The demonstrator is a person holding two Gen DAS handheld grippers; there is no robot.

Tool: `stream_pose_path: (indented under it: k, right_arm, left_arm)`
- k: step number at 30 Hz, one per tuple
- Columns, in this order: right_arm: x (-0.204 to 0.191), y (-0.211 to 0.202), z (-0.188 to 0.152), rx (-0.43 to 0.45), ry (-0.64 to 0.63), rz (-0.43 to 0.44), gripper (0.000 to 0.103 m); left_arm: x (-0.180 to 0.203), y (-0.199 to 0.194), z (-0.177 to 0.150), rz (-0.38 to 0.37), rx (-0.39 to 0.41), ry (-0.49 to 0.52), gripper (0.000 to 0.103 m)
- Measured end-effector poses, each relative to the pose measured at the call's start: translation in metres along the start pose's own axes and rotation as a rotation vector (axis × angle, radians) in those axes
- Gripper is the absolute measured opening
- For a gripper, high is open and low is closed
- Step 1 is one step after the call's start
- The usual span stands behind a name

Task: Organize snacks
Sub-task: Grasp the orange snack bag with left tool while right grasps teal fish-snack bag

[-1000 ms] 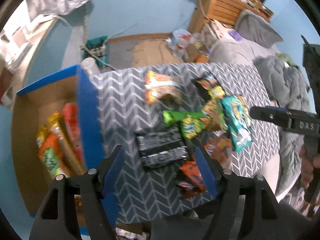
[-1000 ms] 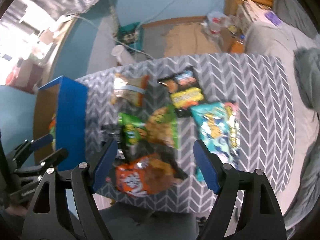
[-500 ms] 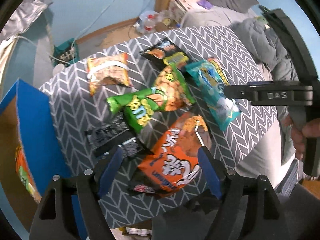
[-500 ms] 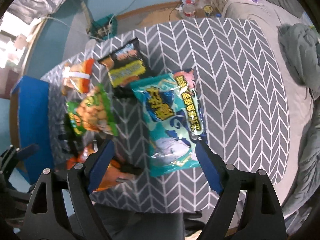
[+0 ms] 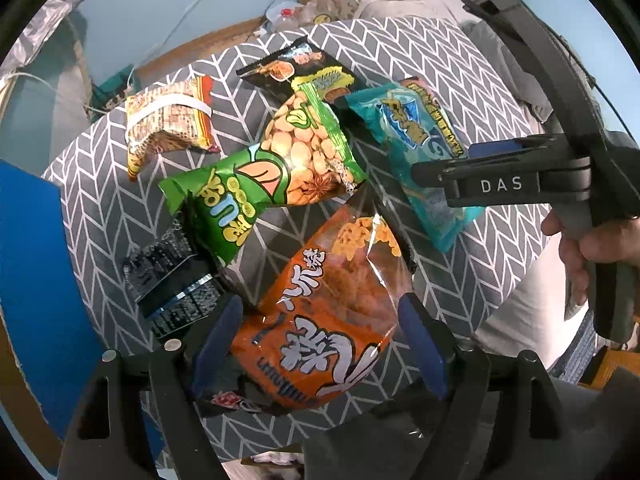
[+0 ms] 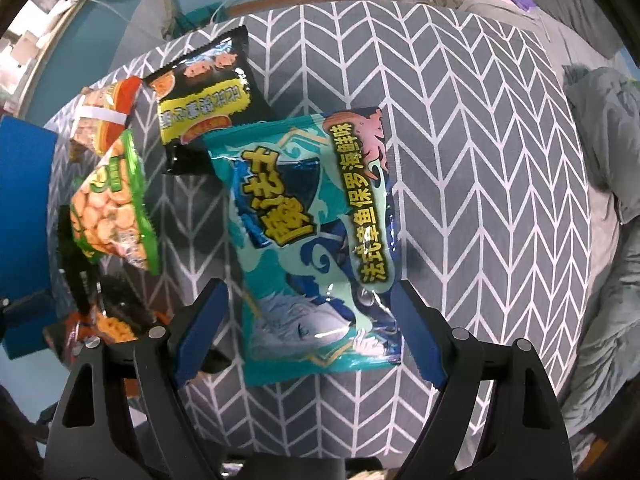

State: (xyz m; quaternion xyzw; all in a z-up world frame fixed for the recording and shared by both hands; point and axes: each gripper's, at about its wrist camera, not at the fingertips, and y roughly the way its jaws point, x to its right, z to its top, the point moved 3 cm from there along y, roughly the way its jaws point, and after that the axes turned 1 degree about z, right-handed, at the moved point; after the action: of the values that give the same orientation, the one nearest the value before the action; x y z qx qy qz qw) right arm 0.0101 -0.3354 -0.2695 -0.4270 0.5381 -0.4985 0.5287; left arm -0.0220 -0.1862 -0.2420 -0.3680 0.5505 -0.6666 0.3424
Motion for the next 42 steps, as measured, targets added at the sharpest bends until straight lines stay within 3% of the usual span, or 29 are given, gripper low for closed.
stream_pose_path:
  k: [22,29,32,42]
  right_arm:
    - [-0.018,0.051,0.023,-0.031,-0.06,-0.061,0.083]
    - [-0.024,0.054,0.015,-0.03,-0.097,-0.085,0.067]
    - [-0.025,0.055,0.011,-0.029,-0.104,-0.093,0.065]
    - [-0.006,0.054,-0.015,-0.043,-0.031,-0.058,0.065]
  left_arm:
    - [0.026,0.039,-0.006,0.044,-0.056,0.102,0.087]
    - [0.034,0.049,0.0,0.048,-0.041,0.11,0.087]
    - [0.032,0.052,0.0,0.046,-0.033,0.112,0.087]
    - [0.036,0.054,0.0,0.038,-0.004,0.085,0.063]
